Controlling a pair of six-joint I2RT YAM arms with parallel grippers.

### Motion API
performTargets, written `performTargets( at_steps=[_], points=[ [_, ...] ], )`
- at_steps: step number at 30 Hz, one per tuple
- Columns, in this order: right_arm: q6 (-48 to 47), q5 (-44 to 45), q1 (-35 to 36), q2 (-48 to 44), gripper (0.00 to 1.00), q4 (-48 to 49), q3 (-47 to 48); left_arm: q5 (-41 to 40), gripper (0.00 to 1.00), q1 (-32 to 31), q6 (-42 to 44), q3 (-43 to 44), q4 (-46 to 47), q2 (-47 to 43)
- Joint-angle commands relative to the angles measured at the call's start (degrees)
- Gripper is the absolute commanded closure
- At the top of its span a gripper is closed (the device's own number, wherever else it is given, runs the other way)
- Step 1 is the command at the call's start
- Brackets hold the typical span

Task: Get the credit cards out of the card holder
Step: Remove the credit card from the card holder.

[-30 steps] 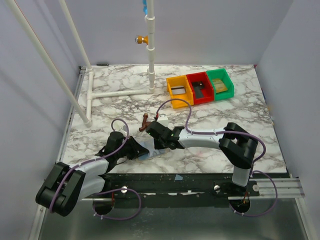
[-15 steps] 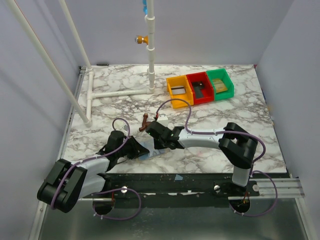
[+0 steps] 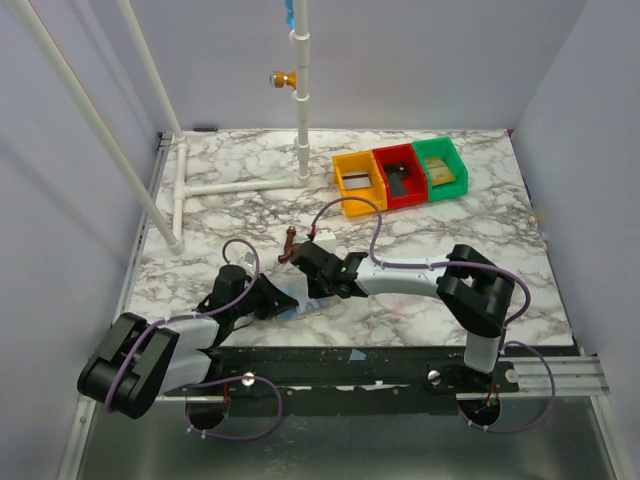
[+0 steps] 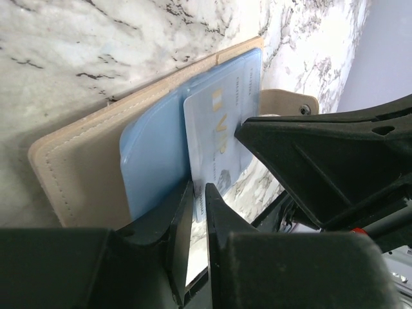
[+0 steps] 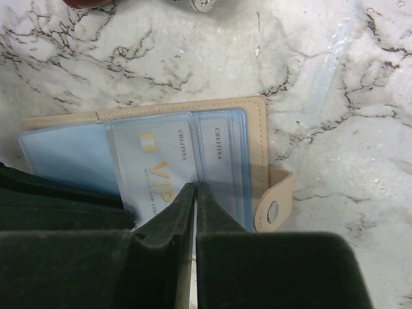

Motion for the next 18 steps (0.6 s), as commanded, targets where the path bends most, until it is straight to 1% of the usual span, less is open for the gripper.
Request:
performTargets(
  at_steps=[1, 4, 7, 8, 12, 18],
  points=[
    [0.2, -2.7, 0.6, 4.9, 0.95, -3.7, -1.7, 2.0, 0.86, -0.3, -2.6, -1.0, 6.0, -0.6],
    [0.2, -2.5, 0.6, 4.8, 0.95, -3.8, -1.7, 2.2, 0.89, -0.3, -2.9, -1.0, 5.6, -1.3],
    [0.3, -2.0, 0.6, 4.8, 0.95, -3.9, -1.8, 2.4, 0.96, -0.4, -3.3, -1.0, 5.9, -1.4],
    [0.3, -1.7, 0.6, 4.7, 0.95, -4.0, -1.9, 2.5, 1.0, -0.3, -3.6, -1.0, 6.1, -1.4],
    [0.2, -0.3, 0.6, 4.5, 0.95, -4.5, -2.3, 3.2, 1.0, -0.3, -4.3, -0.9, 6.3, -1.4],
    [0.2, 3.1, 0.6, 3.7, 0.94, -5.8, -2.6, 2.4, 1.0, -0.3, -3.8, -0.3, 1.7, -2.1]
  ],
)
